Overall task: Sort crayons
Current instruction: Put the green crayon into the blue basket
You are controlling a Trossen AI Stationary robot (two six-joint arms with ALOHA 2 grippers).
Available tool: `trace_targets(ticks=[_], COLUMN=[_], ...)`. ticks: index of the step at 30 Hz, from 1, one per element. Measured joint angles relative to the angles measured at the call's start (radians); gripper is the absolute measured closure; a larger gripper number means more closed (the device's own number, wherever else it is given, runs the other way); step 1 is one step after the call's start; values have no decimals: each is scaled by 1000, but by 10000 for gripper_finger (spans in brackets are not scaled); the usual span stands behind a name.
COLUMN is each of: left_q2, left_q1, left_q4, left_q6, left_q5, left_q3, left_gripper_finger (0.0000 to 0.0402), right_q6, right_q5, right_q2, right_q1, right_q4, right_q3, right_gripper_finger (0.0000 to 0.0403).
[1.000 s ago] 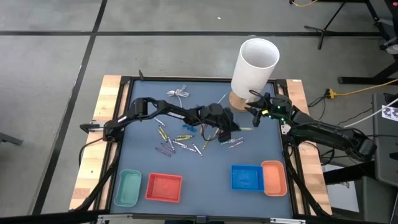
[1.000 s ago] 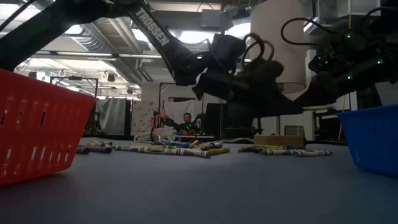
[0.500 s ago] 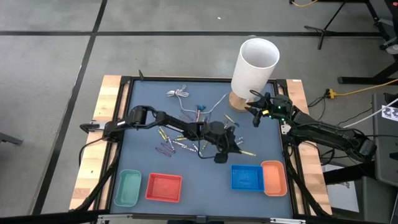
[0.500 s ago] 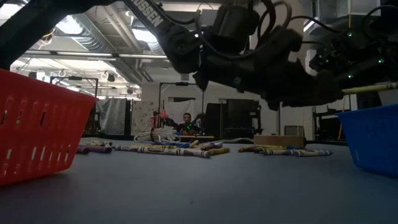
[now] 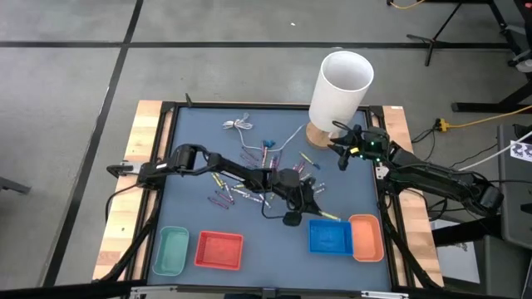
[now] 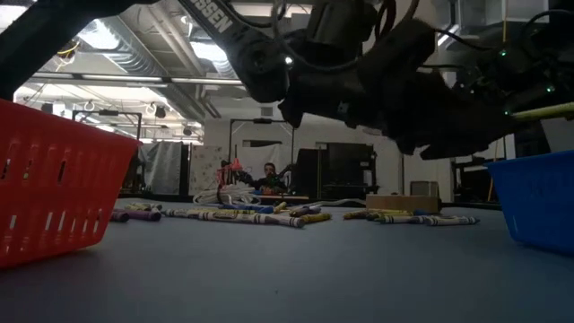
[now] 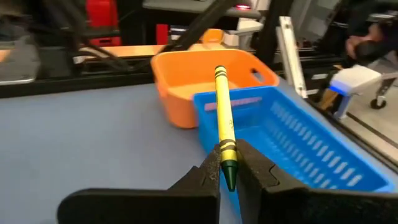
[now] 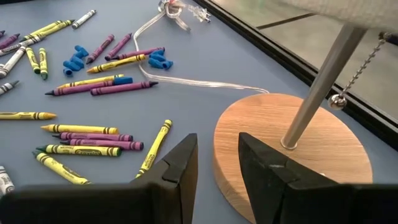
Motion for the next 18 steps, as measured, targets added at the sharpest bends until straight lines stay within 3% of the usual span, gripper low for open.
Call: trace_targets(ticks=[8,18], left_q2=[0,1], left_q1=[-97,-109], left_q4=[1,0], left_q6=[3,5], left_q5=[-104,-168], left_q3=[0,0], left_gripper_finger=[392,392], right_q6=[2,2], right_q5=[0,0], right_q2=[0,0], right_q1=[0,0], right_q4=[-1,-1], right_q3=[0,0], right_gripper_finger=[286,286])
